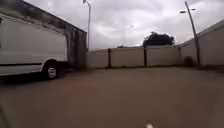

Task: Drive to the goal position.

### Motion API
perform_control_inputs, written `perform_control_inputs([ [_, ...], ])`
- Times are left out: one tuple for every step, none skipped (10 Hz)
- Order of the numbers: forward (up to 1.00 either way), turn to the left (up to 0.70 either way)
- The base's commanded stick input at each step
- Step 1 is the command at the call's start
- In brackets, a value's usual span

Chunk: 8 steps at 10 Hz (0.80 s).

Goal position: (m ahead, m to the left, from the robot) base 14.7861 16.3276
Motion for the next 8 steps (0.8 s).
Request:
perform_control_inputs([
  [1.00, 0.00],
  [1.00, 0.00],
  [1.00, 0.00],
  [1.00, 0.00],
  [1.00, 0.00],
  [1.00, 0.00],
  [1.00, 0.00],
  [1.00, 0.00],
])
